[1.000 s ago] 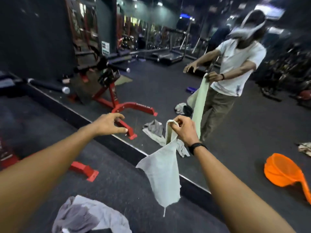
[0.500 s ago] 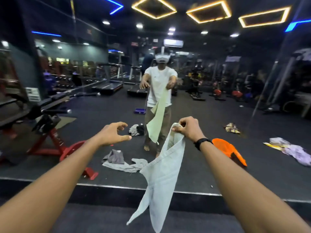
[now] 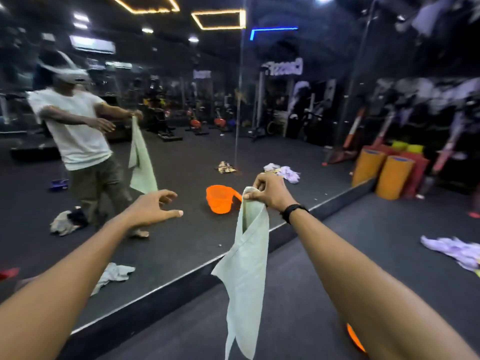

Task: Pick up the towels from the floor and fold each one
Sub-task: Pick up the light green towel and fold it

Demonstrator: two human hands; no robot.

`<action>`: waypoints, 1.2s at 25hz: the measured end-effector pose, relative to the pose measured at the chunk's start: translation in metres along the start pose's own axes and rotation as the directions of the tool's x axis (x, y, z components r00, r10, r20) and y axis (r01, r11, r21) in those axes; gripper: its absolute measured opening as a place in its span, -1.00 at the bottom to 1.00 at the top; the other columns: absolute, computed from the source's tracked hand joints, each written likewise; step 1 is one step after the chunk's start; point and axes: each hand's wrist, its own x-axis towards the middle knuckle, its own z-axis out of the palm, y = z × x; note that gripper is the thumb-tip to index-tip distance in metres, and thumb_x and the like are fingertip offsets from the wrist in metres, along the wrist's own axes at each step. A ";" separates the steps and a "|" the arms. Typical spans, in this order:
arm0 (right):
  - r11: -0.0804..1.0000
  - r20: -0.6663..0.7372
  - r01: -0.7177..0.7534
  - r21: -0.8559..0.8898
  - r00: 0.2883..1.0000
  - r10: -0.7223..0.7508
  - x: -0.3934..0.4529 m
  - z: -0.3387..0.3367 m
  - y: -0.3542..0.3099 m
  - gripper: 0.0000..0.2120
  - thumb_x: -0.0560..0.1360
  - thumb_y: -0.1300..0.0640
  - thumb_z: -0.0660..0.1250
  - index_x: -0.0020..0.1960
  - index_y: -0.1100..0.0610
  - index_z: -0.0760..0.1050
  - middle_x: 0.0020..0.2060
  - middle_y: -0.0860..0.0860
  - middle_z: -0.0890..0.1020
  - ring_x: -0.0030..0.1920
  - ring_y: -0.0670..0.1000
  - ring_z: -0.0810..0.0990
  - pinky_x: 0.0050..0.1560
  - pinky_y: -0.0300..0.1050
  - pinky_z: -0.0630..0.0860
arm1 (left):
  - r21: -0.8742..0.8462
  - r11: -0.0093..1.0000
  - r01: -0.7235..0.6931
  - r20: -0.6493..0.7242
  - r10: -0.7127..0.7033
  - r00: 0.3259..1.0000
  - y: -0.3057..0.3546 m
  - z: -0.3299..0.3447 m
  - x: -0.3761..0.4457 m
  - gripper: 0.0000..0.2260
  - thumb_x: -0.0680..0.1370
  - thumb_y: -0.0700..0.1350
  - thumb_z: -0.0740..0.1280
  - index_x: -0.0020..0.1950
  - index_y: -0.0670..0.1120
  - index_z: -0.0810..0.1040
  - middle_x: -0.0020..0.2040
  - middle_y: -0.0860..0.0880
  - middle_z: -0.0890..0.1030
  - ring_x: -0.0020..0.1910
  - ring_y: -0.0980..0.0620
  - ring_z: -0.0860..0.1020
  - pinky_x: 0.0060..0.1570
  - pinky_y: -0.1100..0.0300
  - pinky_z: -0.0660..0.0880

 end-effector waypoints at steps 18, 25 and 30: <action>0.878 -0.358 -0.457 -0.143 0.851 0.385 -0.186 -0.308 0.249 -0.71 0.27 0.10 0.61 -0.30 0.20 0.52 -0.47 -0.03 0.49 -0.51 -0.15 0.37 -0.52 -0.36 0.30 | -0.164 0.887 -0.432 0.348 0.461 0.816 0.348 0.297 0.138 -0.57 0.40 0.08 0.50 0.22 0.03 0.54 0.15 -0.02 0.59 0.09 0.07 0.54 0.19 0.16 0.41; 0.849 -0.400 -0.514 -0.121 0.808 0.432 -0.205 -0.401 0.340 -0.71 0.26 0.10 0.62 -0.32 0.18 0.52 -0.51 -0.06 0.49 -0.54 -0.19 0.38 -0.52 -0.37 0.26 | -0.208 0.838 -0.504 0.379 0.545 0.748 0.478 0.387 0.168 -0.57 0.40 0.09 0.49 0.24 0.03 0.55 0.13 0.02 0.59 0.08 0.11 0.52 0.15 0.24 0.40; 0.828 -0.410 -0.543 -0.139 0.793 0.450 -0.201 -0.435 0.392 -0.74 0.26 0.12 0.62 -0.30 0.20 0.55 -0.46 -0.03 0.54 -0.50 -0.19 0.40 -0.48 -0.33 0.34 | -0.328 0.751 -0.574 0.350 0.661 0.664 0.563 0.449 0.173 -0.65 0.39 0.12 0.49 0.12 0.02 0.61 0.01 0.05 0.65 -0.03 0.16 0.60 0.11 0.18 0.53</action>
